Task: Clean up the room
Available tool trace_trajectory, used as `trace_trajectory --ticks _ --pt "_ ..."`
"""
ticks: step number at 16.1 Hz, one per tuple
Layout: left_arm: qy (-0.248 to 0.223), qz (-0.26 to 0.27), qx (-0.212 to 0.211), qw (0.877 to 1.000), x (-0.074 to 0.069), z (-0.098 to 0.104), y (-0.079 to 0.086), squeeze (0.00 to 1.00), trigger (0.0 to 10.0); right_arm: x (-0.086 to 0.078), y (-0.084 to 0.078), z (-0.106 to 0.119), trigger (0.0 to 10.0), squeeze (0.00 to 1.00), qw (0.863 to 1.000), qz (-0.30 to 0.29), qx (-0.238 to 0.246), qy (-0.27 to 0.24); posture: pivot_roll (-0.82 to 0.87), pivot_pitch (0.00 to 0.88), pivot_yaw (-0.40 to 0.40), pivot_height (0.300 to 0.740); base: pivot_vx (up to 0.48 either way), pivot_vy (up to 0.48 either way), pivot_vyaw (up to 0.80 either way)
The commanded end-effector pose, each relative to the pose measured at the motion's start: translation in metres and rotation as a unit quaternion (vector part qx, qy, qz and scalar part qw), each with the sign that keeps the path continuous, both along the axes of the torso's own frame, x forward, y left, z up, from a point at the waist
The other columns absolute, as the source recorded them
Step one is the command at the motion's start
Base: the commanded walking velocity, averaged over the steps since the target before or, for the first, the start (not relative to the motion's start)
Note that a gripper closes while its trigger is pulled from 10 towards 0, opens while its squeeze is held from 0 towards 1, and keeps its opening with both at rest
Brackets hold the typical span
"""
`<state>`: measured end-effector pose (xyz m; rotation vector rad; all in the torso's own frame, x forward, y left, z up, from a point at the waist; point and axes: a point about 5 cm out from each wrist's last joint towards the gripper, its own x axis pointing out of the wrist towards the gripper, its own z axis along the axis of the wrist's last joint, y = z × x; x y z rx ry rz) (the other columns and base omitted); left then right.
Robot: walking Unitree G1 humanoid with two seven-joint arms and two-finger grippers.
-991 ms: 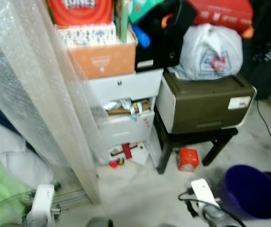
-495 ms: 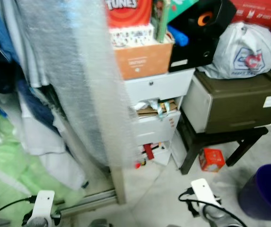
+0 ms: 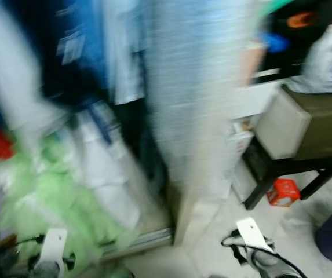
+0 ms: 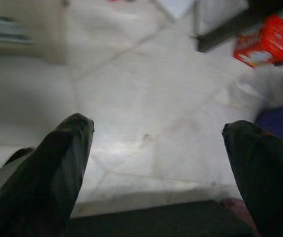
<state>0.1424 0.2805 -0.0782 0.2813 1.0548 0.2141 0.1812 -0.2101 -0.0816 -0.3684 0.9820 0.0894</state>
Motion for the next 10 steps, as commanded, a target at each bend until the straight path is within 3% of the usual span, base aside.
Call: trace_trajectory --ticks 1,3,6,10 --pt "0.0 -0.002 0.002 1.0 0.0026 0.0011 0.0006 0.0 10.0 0.0034 0.0026 0.0012 10.0 0.0 1.0 0.008 0.003 -0.003 -0.04 0.0 -0.01 0.74 0.0 0.48 0.0" --pt "0.0 -0.001 0.002 1.0 0.0026 0.001 0.0005 0.0 10.0 0.0034 0.0024 0.0012 10.0 0.0 1.0 0.01 0.002 -0.002 -0.04 0.0 -0.01 0.74 0.0 0.48 0.0" --pt "-0.007 -0.007 0.002 1.0 0.0044 0.0017 -0.0002 0.0 10.0 0.0047 0.0028 0.0018 10.0 0.0 1.0 0.024 -0.003 -0.002 -0.03 0.0 -0.012 0.74 0.0 0.0 0.0" --pt "-0.007 -0.013 -0.01 1.0 0.0051 0.0015 -0.0019 0.0 10.0 0.0053 0.0031 0.0021 10.0 0.0 1.0 0.028 -0.004 -0.003 -0.03 0.0 -0.011 0.74 0.0 0.0 0.74"
